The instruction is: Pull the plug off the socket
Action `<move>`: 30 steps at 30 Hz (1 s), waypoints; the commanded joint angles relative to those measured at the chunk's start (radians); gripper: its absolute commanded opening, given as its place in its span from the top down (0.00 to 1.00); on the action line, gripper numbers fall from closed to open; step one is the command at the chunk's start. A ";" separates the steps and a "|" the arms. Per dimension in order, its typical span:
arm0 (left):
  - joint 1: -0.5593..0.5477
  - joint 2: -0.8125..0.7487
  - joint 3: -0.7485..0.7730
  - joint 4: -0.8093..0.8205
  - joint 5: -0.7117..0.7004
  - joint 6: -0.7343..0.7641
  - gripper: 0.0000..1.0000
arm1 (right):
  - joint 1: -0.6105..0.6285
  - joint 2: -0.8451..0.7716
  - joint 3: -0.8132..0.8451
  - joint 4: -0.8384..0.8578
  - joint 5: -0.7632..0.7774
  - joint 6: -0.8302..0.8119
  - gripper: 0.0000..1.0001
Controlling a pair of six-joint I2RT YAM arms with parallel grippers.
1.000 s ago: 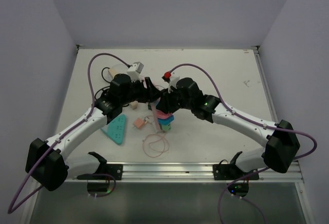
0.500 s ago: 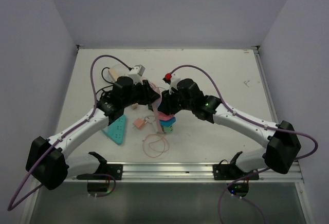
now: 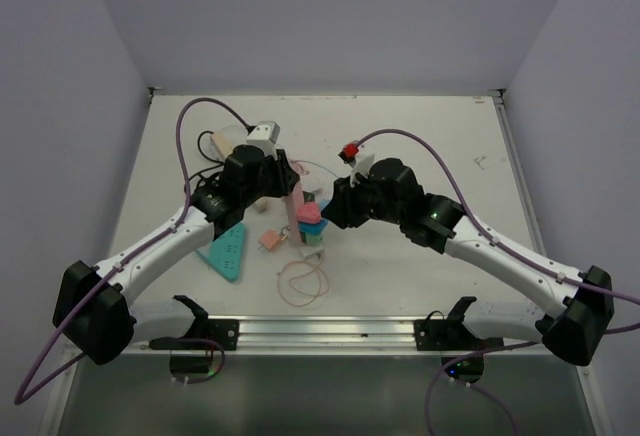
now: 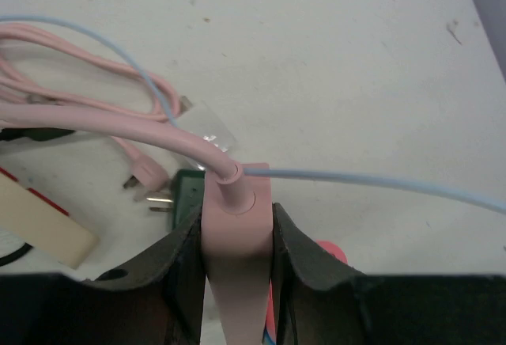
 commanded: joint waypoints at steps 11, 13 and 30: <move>0.029 -0.019 0.095 -0.050 0.073 0.167 1.00 | -0.040 -0.030 0.112 -0.117 0.092 -0.024 1.00; 0.029 -0.034 0.089 -0.051 0.158 0.160 1.00 | -0.111 0.038 0.140 -0.129 0.115 -0.001 1.00; 0.030 -0.183 0.050 -0.122 0.123 0.068 1.00 | -0.312 0.417 -0.024 0.119 -0.284 0.228 0.82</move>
